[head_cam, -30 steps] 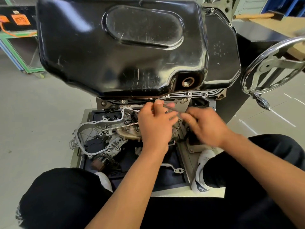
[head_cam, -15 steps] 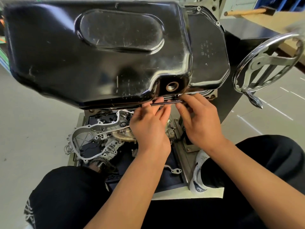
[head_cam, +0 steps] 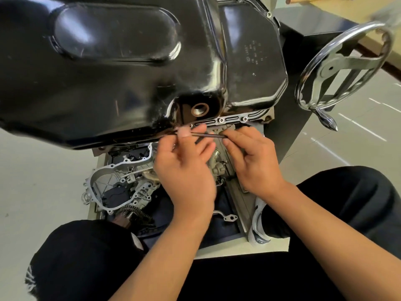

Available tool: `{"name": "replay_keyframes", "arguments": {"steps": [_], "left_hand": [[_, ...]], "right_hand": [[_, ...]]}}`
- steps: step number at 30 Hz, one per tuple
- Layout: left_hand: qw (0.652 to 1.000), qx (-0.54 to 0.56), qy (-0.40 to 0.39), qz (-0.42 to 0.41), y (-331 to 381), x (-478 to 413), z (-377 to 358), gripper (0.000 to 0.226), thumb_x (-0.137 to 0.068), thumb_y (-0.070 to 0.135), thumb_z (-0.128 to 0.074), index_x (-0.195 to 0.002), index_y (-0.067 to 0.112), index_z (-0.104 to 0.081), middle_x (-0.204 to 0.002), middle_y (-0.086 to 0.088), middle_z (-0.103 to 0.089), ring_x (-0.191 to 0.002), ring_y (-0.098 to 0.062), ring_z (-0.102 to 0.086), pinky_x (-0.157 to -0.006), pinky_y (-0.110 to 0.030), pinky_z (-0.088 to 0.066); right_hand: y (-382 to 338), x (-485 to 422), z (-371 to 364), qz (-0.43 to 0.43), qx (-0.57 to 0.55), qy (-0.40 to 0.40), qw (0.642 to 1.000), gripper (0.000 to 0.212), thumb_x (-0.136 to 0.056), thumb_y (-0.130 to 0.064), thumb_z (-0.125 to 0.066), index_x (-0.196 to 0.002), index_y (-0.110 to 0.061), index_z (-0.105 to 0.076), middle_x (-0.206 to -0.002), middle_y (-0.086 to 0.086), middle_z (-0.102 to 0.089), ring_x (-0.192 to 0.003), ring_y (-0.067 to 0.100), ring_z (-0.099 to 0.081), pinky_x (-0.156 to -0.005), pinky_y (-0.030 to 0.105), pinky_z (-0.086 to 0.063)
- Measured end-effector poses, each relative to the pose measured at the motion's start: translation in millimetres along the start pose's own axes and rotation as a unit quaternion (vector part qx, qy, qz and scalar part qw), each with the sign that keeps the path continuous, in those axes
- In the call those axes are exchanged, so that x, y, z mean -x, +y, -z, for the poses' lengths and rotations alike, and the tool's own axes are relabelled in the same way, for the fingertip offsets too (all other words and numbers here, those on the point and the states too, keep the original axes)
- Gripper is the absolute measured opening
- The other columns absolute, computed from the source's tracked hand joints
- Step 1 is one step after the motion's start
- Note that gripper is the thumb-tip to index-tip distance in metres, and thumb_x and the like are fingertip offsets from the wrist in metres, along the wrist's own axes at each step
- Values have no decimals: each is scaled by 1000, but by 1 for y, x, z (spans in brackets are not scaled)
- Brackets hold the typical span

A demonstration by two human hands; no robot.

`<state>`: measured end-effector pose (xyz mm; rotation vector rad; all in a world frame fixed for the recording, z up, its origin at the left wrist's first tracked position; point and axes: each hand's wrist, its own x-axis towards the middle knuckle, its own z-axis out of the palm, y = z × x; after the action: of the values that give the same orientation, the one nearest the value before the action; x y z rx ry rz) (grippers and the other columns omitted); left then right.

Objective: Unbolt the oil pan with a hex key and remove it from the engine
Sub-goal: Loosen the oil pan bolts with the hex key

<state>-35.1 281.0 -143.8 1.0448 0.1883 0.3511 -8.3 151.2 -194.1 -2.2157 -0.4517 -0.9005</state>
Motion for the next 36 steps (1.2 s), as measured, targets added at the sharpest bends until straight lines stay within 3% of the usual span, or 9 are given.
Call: {"name": "replay_keyframes", "arguments": {"steps": [2, 6, 9, 13, 17, 23, 30, 36], "left_hand": [[998, -41, -25, -47, -7, 4, -2, 20, -104, 17, -46, -92, 7, -57, -97, -6, -76, -89, -21, -75, -77, -31, -61], [981, -159, -57, -97, -14, 1, 5, 22, -105, 19, -45, -89, 22, -60, -91, -2, -75, -83, -17, -74, -73, -31, -61], [950, -261, -99, -140, -19, -4, 10, 28, -105, 19, -43, -88, 32, -61, -79, 6, -72, -74, -13, -72, -67, -36, -61], [912, -353, -116, -173, -21, -9, 13, 25, -104, 22, -43, -96, 25, -66, -70, 10, -66, -62, -7, -67, -62, -33, -56], [880, -414, -118, -201, -15, -14, 19, 27, -103, 24, -42, -92, 20, -66, -63, 9, -61, -57, -7, -61, -61, -36, -53], [831, -491, -124, -231, -4, -24, 26, 27, -104, 21, -43, -93, 18, -68, -59, 16, -53, -56, -7, -54, -56, -29, -42], [820, -506, -159, -216, 5, -30, 26, 27, -104, 21, -44, -102, 16, -70, -68, 15, -54, -73, -24, -63, -71, -41, -52], [790, -539, -181, -231, 11, -41, 33, 27, -104, 24, -43, -101, 21, -70, -66, 21, -49, -73, -16, -59, -66, -31, -43]], "right_hand": [[6, 0, 0, -6, 15, 7, 1000, 18, -99, -14, -61, -111, -8, -73, -89, 1, -66, -79, 21, -57, -74, 35, -48], [7, 19, 6, -29, 29, -66, 997, 19, -99, -19, -59, -108, -9, -73, -84, -4, -63, -78, 16, -52, -73, 33, -46], [-2, 33, 6, -57, 17, -134, 989, 24, -100, -27, -56, -88, -12, -70, -69, -10, -54, -69, 13, -47, -64, 38, -47], [-23, 38, -1, -108, -75, -176, 975, 36, -101, -33, -51, -66, -25, -50, -54, -16, -45, -50, 7, -44, -50, 30, -38], [-44, 37, -15, -150, -154, -183, 959, 35, -94, -25, -50, -60, -35, -48, -49, -19, -51, -45, 5, -48, -47, 12, -30], [-61, 37, -37, -175, -202, -186, 945, 42, -79, -4, -47, -50, -32, -36, -43, -14, -41, -43, 7, -38, -45, 12, -24], [-70, 34, -46, -204, -223, -173, 938, 39, -78, -4, -48, -47, -25, -37, -43, -13, -39, -42, 10, -34, -45, 18, -23], [-86, 31, -62, -214, -226, -160, 937, 42, -76, -7, -45, -46, -31, -30, -38, -16, -33, -41, 10, -31, -47, 17, -19]]}}
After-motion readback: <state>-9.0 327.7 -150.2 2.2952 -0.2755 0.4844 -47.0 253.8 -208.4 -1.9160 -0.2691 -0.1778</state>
